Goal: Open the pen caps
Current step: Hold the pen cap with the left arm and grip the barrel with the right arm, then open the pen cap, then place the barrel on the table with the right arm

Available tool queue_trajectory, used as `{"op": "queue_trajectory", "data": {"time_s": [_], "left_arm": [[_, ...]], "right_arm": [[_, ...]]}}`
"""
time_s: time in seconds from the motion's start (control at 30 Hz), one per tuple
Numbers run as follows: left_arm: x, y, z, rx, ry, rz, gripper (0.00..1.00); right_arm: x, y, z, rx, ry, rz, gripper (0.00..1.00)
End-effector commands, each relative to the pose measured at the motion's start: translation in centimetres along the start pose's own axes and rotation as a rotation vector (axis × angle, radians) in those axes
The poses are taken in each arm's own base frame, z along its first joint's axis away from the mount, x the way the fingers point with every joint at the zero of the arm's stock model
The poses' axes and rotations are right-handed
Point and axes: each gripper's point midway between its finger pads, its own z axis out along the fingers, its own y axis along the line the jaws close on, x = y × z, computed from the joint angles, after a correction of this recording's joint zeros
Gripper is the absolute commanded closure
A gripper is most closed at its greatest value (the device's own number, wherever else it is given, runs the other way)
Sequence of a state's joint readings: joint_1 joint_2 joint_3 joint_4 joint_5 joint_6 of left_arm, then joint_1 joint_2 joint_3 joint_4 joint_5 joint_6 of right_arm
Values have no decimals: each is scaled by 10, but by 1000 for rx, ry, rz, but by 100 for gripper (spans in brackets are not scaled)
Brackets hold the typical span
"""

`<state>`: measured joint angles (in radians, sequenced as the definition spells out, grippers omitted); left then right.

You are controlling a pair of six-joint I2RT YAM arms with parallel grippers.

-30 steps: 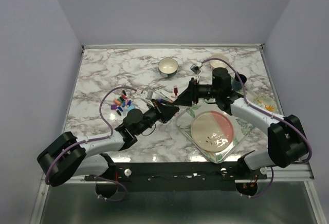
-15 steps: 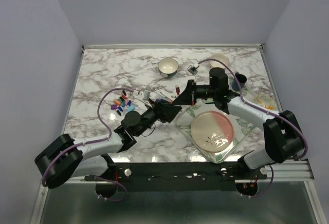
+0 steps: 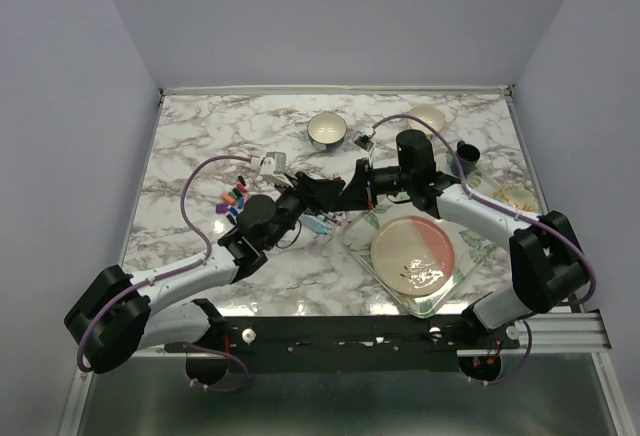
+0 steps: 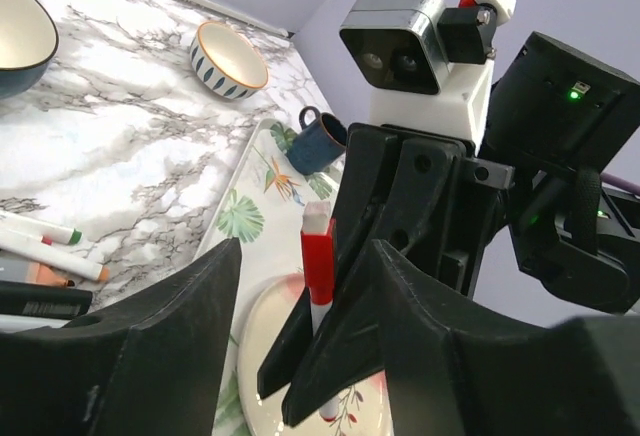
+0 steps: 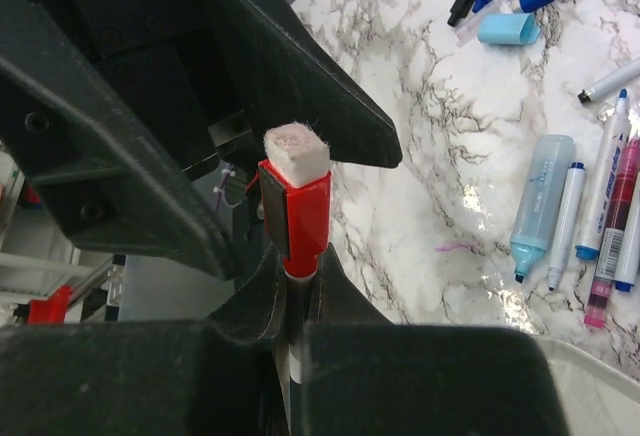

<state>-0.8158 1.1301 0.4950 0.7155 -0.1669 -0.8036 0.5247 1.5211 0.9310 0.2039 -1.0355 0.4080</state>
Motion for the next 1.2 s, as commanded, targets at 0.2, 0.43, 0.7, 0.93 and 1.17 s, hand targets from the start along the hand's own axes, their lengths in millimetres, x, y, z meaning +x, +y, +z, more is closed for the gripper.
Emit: {"op": "queue_trajectory", "data": {"time_s": [0.2, 0.43, 0.7, 0.93, 1.17], "left_arm": [[0, -7, 23, 20, 45, 0, 59], [14, -14, 28, 81, 130, -30, 61], [-29, 10, 28, -1, 38, -73, 100], [-166, 109, -24, -391, -387, -83, 100], [-150, 148, -57, -504, -335, -109, 100]], "right_arm": [[-2, 9, 2, -41, 26, -38, 99], [-6, 8, 1, -22, 23, -62, 99], [2, 3, 5, -13, 44, -44, 99], [22, 7, 25, -9, 119, -60, 99], [32, -29, 33, 164, 166, -81, 99]]}}
